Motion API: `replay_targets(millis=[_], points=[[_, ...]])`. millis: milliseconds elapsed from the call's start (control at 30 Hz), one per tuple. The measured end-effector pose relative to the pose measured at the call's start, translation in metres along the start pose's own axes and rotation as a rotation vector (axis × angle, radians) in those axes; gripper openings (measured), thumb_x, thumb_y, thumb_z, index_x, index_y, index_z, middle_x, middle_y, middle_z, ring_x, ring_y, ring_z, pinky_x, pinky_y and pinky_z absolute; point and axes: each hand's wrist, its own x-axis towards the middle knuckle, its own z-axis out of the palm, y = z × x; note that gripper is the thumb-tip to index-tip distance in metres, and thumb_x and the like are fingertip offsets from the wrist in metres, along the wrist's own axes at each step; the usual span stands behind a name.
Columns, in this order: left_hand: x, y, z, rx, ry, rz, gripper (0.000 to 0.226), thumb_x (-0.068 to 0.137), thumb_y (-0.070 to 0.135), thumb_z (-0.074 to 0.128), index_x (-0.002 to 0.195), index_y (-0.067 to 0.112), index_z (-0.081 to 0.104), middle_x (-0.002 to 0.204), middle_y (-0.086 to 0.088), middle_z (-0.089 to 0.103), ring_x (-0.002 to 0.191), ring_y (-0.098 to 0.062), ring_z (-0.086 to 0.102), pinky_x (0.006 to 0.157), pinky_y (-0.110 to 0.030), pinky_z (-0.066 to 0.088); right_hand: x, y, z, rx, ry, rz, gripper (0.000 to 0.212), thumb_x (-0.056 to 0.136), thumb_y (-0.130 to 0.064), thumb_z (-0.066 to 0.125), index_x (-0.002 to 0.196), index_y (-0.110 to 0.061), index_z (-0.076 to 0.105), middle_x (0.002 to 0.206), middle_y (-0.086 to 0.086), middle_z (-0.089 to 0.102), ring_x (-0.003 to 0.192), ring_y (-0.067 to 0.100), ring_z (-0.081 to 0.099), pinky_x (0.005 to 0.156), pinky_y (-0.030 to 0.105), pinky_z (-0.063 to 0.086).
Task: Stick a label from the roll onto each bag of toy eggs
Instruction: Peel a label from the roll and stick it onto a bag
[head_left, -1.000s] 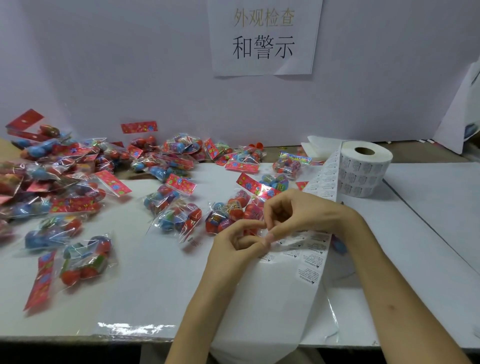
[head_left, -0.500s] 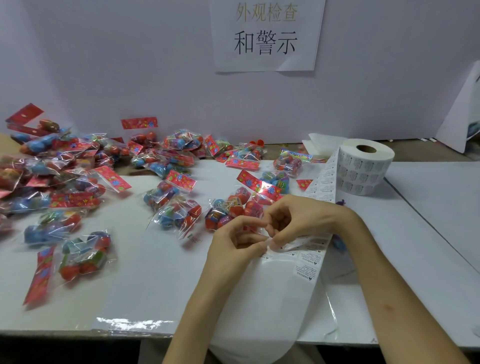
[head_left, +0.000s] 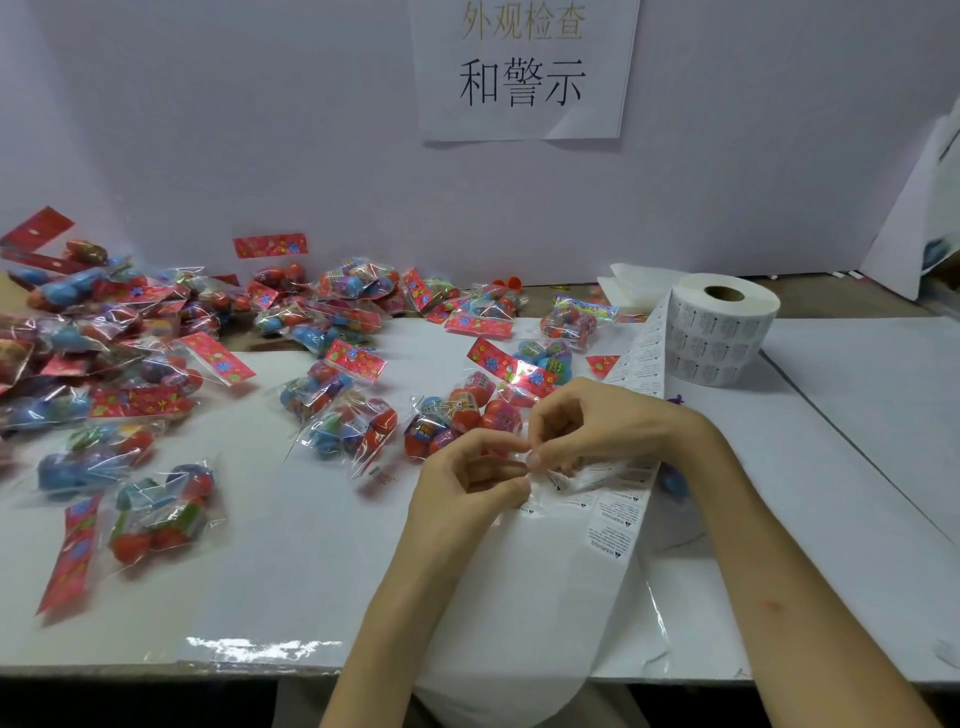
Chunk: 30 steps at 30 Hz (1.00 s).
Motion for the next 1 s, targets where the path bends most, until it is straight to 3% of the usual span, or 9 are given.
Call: replay_targets(millis=[133, 367, 533, 700, 900, 1000], points=[[0.0004, -0.0003, -0.0004, -0.005, 0.015, -0.004, 0.035, 0.081, -0.006, 0.078, 0.092, 0.028, 0.078, 0.089, -0.004, 0.078, 0.084, -0.017, 0.076, 0.070, -0.020, 0.057, 0.0000, -0.0012, 0.0022, -0.070, -0.030, 0.015, 0.032, 0.078, -0.040, 0.085, 0.077, -0.012, 0.069, 0.074, 0.012, 0.065, 0.067, 0.015, 0.057, 0.065, 0.022, 0.047], [0.0004, -0.0010, 0.0010, 0.031, -0.002, 0.024, 0.039, 0.082, -0.008, 0.073, 0.094, 0.028, 0.077, 0.091, 0.000, 0.078, 0.089, -0.017, 0.076, 0.073, -0.020, 0.057, 0.0005, 0.0002, 0.0039, -0.054, -0.060, 0.034, 0.019, 0.081, -0.022, 0.079, 0.073, -0.009, 0.067, 0.067, 0.008, 0.059, 0.063, 0.014, 0.053, 0.059, 0.020, 0.043], [0.0000, -0.0004, 0.0013, 0.052, -0.020, 0.036, 0.040, 0.082, -0.016, 0.066, 0.096, 0.020, 0.075, 0.090, 0.002, 0.079, 0.090, -0.012, 0.075, 0.074, -0.019, 0.056, 0.0012, 0.0018, 0.0017, -0.059, -0.063, 0.029, 0.013, 0.084, -0.015, 0.073, 0.079, -0.004, 0.069, 0.074, 0.014, 0.063, 0.070, 0.016, 0.058, 0.069, 0.019, 0.050], [-0.0007, 0.0005, 0.0014, 0.054, -0.015, 0.022, 0.039, 0.083, -0.015, 0.067, 0.095, 0.021, 0.075, 0.091, 0.003, 0.079, 0.092, -0.012, 0.075, 0.073, -0.016, 0.055, 0.0027, 0.0031, 0.0020, -0.042, -0.048, 0.032, 0.012, 0.082, -0.019, 0.070, 0.080, -0.007, 0.071, 0.078, 0.016, 0.066, 0.073, 0.018, 0.061, 0.072, 0.022, 0.052], [-0.0014, 0.0011, 0.0014, 0.045, 0.003, 0.000, 0.039, 0.082, -0.013, 0.068, 0.093, 0.024, 0.076, 0.092, 0.003, 0.078, 0.091, -0.010, 0.074, 0.072, -0.016, 0.055, 0.0035, 0.0031, 0.0024, -0.008, -0.026, 0.026, 0.008, 0.080, -0.012, 0.068, 0.080, -0.005, 0.070, 0.073, 0.006, 0.068, 0.069, 0.013, 0.062, 0.069, 0.019, 0.052], [-0.0012, 0.0010, 0.0005, 0.024, 0.019, -0.005, 0.039, 0.081, -0.012, 0.070, 0.092, 0.024, 0.077, 0.091, 0.001, 0.078, 0.088, -0.011, 0.074, 0.071, -0.016, 0.055, 0.0024, 0.0018, 0.0024, -0.015, -0.025, 0.006, 0.018, 0.078, -0.030, 0.075, 0.078, -0.011, 0.072, 0.071, 0.000, 0.069, 0.068, 0.010, 0.062, 0.068, 0.019, 0.052]])
